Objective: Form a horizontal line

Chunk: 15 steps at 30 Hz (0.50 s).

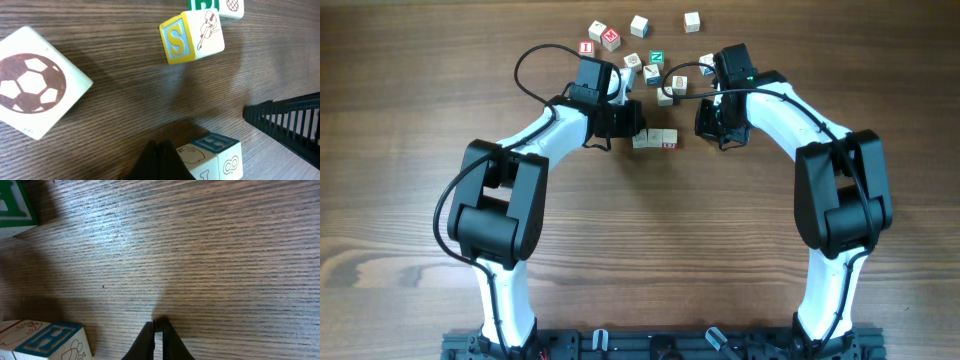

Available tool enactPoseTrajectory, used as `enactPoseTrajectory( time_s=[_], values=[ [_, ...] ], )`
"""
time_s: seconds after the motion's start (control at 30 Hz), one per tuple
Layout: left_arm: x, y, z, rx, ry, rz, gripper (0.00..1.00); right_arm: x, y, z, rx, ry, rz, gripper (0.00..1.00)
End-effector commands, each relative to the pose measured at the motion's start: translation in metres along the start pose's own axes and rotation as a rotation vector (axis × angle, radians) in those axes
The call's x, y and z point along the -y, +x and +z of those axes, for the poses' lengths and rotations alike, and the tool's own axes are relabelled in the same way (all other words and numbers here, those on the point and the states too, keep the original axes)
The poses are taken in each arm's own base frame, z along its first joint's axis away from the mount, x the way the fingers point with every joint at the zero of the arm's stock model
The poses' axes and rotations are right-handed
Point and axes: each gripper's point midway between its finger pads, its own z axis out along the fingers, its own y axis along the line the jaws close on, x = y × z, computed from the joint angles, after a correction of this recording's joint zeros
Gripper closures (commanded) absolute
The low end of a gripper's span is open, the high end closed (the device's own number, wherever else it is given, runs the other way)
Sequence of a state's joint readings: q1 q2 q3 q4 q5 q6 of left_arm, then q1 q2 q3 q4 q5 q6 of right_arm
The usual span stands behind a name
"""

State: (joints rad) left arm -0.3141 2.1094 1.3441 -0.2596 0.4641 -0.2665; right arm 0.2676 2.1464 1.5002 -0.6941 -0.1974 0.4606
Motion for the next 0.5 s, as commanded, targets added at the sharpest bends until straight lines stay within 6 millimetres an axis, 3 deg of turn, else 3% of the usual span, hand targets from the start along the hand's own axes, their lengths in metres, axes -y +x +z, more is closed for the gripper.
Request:
enactPoseTrajectory(
  time_s=[0.0, 0.27, 0.47],
  values=[
    [-0.017, -0.012, -0.002, 0.042, -0.075, 0.019, 0.96, -0.003, -0.003, -0.011, 0.031, 0.000, 0.002, 0.92],
    [-0.077, -0.016, -0.029, 0.045, -0.163, -0.152, 0.96, -0.002, -0.003, -0.011, 0.031, 0.004, 0.002, 0.92],
    [-0.095, 0.016, -0.039, -0.076, -0.191, -0.269, 0.96, -0.002, -0.003, -0.011, 0.031, 0.004, 0.003, 0.92]
  ],
)
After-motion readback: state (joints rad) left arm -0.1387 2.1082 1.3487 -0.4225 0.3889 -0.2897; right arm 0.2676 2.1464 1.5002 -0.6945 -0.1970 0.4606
